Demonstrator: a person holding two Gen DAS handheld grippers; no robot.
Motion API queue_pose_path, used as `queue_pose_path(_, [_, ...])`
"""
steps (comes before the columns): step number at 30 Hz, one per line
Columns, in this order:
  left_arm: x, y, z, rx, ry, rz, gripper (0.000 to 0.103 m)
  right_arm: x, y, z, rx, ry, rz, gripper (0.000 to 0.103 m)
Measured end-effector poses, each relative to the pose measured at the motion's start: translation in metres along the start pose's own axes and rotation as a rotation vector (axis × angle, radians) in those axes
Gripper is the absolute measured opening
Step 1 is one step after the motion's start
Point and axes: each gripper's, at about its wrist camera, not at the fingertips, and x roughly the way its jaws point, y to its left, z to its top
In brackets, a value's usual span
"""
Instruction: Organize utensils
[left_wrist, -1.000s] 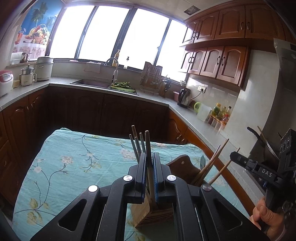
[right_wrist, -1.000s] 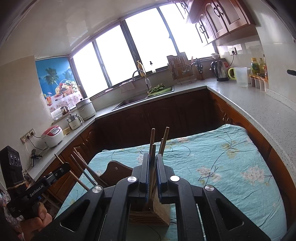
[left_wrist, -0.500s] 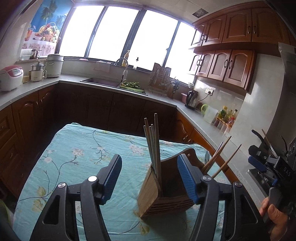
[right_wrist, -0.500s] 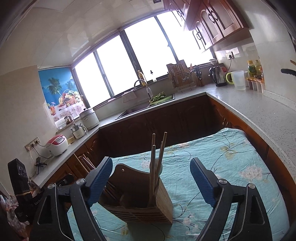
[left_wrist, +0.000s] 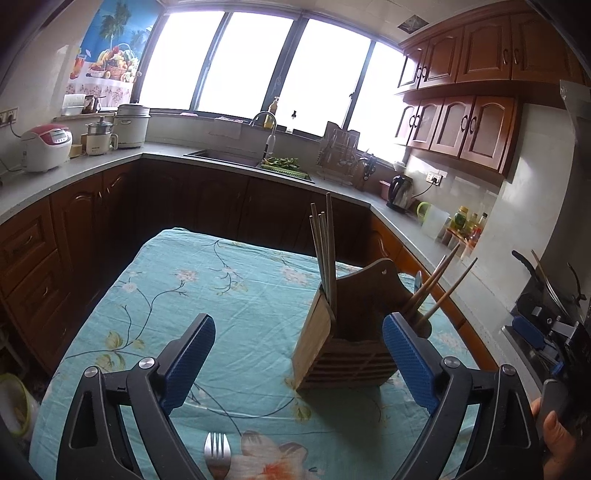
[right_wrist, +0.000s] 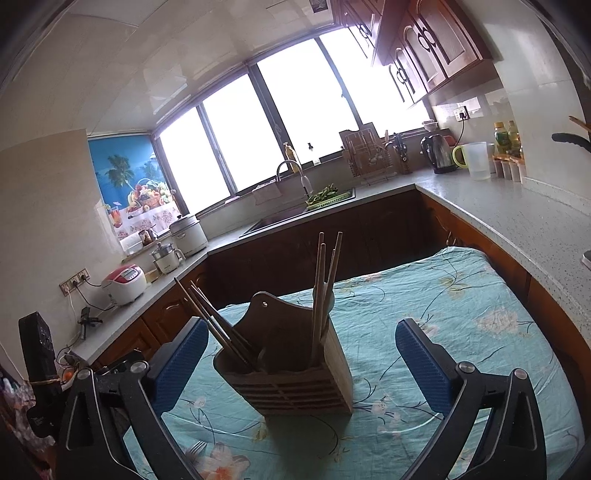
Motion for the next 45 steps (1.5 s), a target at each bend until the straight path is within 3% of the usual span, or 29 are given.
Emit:
queue_pose_path(12, [-0.068,-0.003,-0.036,0.058,-0.027,0.023,0.101,-0.048,0.019,-0.049,-0.041,0.0,0.011,0.102])
queue_pose_path(19, [-0.126,-0.015,-0.042,0.13,-0.161,0.064,0.102,-0.095,0.057,-0.039,-0.176,-0.087,0.031,0.103])
queue_pose_path(24, [-0.154,-0.016,-0.081,0.148,-0.226,0.084,0.102,-0.119,0.072,-0.066,-0.242,-0.159,-0.003,0.103])
queue_pose_path(32, [-0.15,-0.012,-0.139,0.184,-0.166,0.121,0.102,-0.115,0.066,-0.13,-0.275,-0.127,-0.082,0.103])
queue_pose_path(45, [-0.164,-0.015,-0.157,0.212,-0.12,0.141,0.102,-0.131,0.057,-0.169,-0.259,-0.084,-0.111,0.103])
